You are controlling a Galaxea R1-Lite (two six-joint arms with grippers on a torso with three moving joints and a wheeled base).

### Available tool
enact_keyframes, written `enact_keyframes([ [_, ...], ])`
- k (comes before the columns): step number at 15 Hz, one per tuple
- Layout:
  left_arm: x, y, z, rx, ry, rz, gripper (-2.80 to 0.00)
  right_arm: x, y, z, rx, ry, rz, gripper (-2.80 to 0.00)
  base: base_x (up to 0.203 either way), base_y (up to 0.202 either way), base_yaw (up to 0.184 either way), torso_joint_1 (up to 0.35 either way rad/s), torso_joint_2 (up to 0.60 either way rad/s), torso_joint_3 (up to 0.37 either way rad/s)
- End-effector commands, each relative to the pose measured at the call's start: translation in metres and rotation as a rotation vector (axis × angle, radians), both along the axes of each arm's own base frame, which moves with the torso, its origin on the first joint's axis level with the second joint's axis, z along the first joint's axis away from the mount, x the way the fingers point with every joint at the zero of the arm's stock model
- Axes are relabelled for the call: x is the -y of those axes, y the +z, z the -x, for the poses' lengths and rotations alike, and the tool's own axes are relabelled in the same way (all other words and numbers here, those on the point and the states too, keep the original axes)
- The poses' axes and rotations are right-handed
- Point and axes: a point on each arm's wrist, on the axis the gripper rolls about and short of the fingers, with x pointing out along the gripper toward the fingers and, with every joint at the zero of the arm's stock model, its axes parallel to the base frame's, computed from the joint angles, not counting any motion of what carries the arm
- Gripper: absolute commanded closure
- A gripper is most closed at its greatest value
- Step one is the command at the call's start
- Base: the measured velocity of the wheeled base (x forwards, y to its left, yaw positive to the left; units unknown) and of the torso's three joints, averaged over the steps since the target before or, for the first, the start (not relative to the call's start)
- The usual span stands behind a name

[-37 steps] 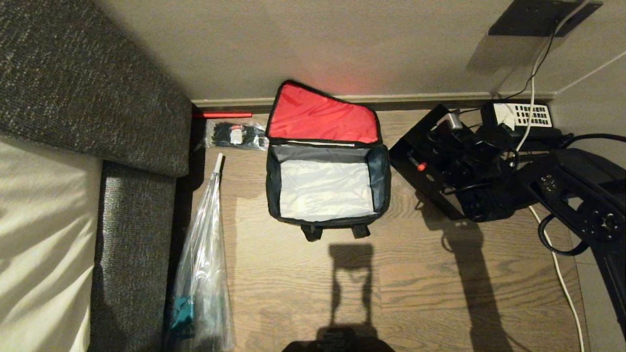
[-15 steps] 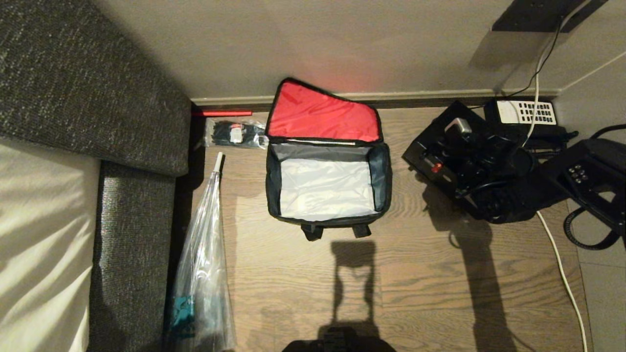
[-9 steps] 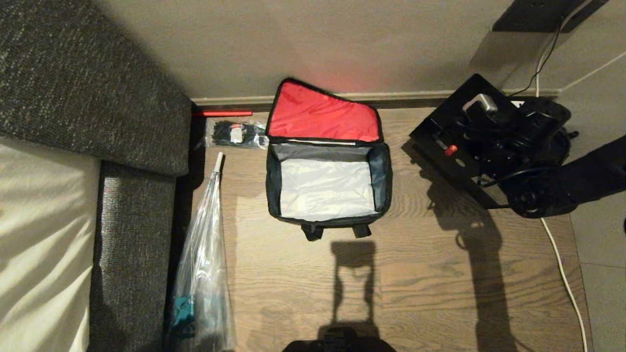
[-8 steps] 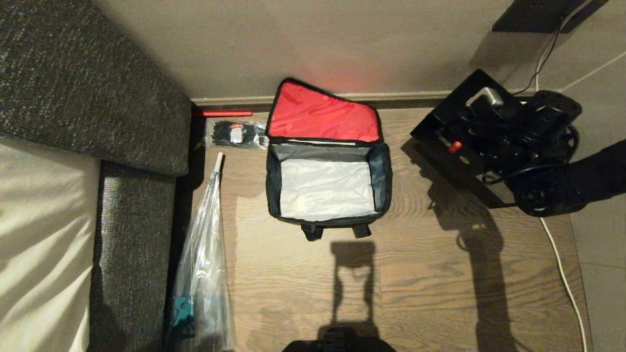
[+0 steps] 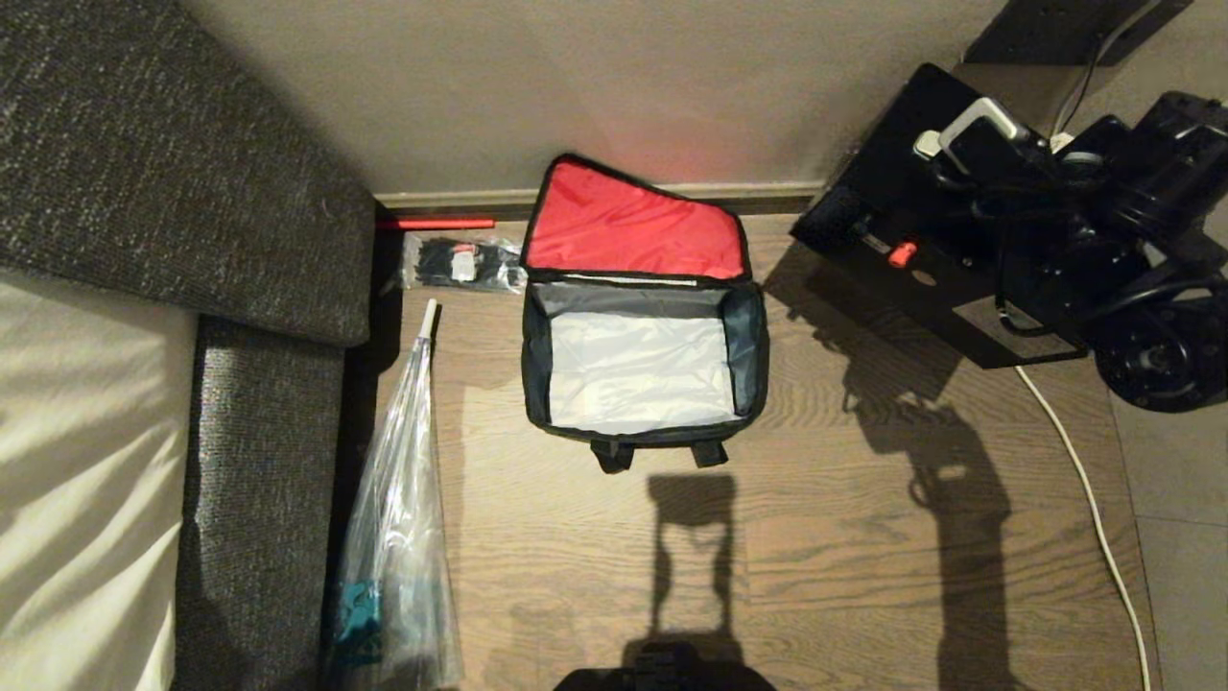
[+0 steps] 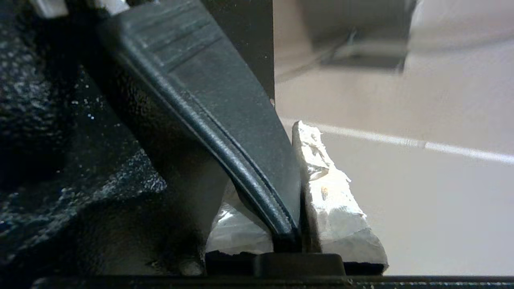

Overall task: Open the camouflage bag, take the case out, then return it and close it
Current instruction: Place the black box back

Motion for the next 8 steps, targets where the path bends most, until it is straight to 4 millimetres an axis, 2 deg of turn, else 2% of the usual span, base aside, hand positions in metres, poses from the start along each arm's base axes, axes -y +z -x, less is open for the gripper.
enact_keyframes([
  [1, 0.0, 0.0, 0.0, 0.003, 0.0, 0.0, 0.0, -0.013, 0.017, 0.018, 0.041, 0.055, -0.002, 0.0, 0.0, 0.0, 0.0, 0.0, 0.0, 0.0],
  [8, 0.0, 0.0, 0.0, 0.003, 0.0, 0.0, 0.0, -0.07, 0.019, 0.039, 0.028, 0.249, -0.001, 0.0, 0.0, 0.0, 0.0, 0.0, 0.0, 0.0],
])
